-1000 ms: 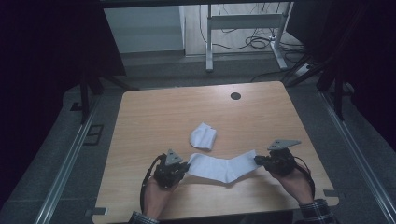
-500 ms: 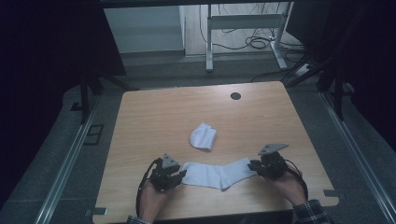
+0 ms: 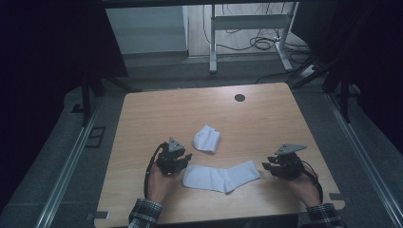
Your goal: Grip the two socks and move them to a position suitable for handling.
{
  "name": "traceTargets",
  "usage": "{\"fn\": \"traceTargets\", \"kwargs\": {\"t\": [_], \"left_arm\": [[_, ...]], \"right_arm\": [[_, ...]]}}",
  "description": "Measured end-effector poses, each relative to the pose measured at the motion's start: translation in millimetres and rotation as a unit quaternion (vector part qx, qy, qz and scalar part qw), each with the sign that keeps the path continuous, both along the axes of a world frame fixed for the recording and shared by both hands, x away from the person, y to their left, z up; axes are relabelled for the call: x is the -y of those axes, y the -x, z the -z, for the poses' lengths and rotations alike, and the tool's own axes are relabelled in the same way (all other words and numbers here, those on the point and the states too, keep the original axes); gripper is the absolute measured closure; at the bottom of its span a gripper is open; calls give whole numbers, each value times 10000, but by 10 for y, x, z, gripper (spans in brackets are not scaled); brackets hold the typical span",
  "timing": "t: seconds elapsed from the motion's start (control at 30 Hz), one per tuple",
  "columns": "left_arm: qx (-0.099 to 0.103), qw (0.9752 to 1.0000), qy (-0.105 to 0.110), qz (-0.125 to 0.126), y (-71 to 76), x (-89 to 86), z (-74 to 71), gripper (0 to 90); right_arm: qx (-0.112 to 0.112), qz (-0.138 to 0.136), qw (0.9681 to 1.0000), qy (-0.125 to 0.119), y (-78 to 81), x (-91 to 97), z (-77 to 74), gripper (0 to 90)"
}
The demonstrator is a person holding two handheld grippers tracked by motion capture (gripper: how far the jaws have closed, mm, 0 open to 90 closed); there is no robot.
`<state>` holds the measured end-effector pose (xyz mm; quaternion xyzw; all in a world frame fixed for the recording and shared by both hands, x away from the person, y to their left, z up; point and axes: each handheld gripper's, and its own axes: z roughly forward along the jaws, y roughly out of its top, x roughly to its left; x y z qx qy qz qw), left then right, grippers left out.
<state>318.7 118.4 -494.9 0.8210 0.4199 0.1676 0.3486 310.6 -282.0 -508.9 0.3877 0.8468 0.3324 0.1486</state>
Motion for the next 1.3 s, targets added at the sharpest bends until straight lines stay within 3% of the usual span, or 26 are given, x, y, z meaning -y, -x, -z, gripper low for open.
{"fn": "traceTargets", "kwargs": {"t": [0.37,0.53,0.67,0.73,0.77,0.8,0.9,1.03,1.1,1.13,1.17,1.23,1.27,1.3], "left_arm": [[-68,10000,-62,4,-416,178,36,671],[-67,9999,-92,-99,-572,246,103,643],[-66,9997,-151,-156,-642,281,166,571],[-202,9992,-201,-276,-708,283,280,560],[-202,9992,-201,-276,-708,283,280,574],[-319,9990,-191,-242,-726,277,329,637],[-407,9991,-45,-77,-710,287,351,803],[-392,9990,197,27,-686,327,256,856],[-238,9984,489,122,-665,390,65,857],[-160,9982,545,172,-661,427,-28,857],[-160,9982,545,172,-661,427,-28,857],[0,9977,605,290,-662,525,-229,858],[0,9977,605,290,-662,525,-229,858],[95,9971,664,350,-671,608,-358,857]], "right_arm": [[57,235,9996,118,-28,225,98,508],[55,244,9995,190,-35,278,149,480],[-17,174,9997,175,-44,280,185,446],[-74,161,9998,84,-48,284,194,438],[-74,161,9998,84,-48,284,194,438],[-75,140,9999,63,-47,291,198,429],[-62,126,9999,21,-47,296,204,424],[-75,143,9999,-37,-48,298,208,418],[-61,133,9999,-30,-47,296,210,410],[-55,129,9999,-22,-47,295,211,406],[-48,120,9999,-27,-49,293,213,404],[-45,116,9999,-34,-49,293,214,399],[-45,116,9999,-34,-49,293,214,399],[-44,114,9999,-57,-50,295,217,394]]}}
